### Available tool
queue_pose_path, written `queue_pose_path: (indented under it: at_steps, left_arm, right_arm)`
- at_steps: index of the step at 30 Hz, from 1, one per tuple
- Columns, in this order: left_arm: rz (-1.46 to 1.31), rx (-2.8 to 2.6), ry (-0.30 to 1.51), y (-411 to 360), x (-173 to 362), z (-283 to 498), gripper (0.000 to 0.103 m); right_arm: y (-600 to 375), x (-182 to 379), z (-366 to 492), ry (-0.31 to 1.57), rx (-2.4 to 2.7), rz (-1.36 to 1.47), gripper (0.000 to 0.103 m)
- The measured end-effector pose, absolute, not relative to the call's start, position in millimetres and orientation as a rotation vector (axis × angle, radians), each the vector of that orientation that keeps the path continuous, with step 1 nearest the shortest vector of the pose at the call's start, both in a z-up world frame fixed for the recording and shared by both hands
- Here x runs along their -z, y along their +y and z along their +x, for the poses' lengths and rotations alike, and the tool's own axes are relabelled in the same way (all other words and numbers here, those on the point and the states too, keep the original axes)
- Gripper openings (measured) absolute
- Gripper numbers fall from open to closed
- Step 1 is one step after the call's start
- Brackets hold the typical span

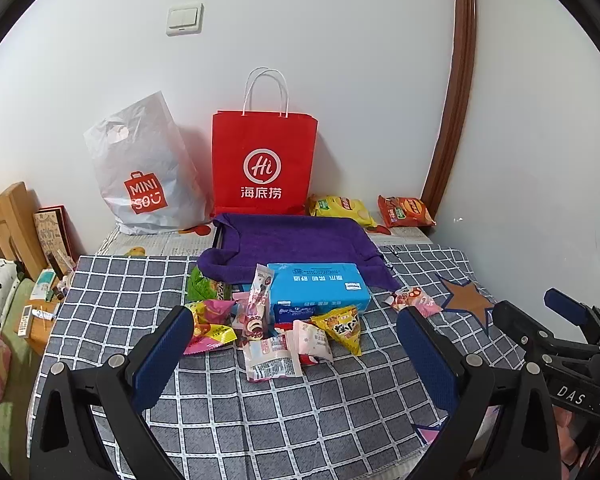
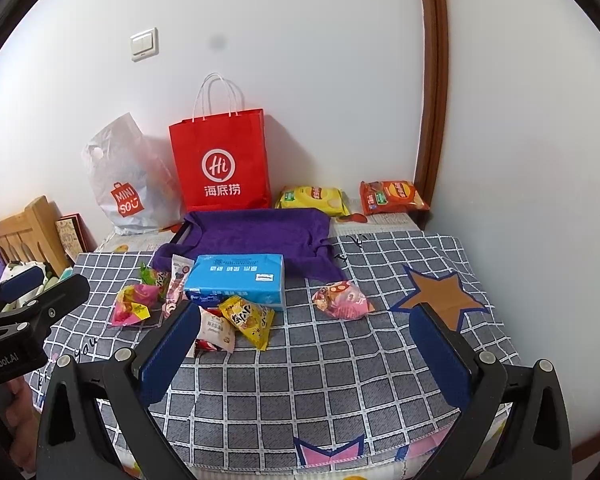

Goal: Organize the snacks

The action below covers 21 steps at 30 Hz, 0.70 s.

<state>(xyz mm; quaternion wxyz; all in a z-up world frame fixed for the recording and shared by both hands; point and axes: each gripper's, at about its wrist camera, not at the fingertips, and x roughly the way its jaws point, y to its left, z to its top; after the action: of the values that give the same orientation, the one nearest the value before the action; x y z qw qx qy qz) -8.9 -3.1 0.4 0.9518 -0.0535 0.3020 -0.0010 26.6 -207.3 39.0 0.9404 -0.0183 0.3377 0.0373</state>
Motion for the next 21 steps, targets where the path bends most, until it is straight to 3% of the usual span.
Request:
queue_pose_path:
  at_steps: [21]
  left_arm:
    - [-0.116, 0.016, 0.641, 2.4, 15.5, 17.8, 0.102]
  right_arm:
    - [-197.7, -21.3, 51.6, 0.718, -0.109, -0.033, 0.103]
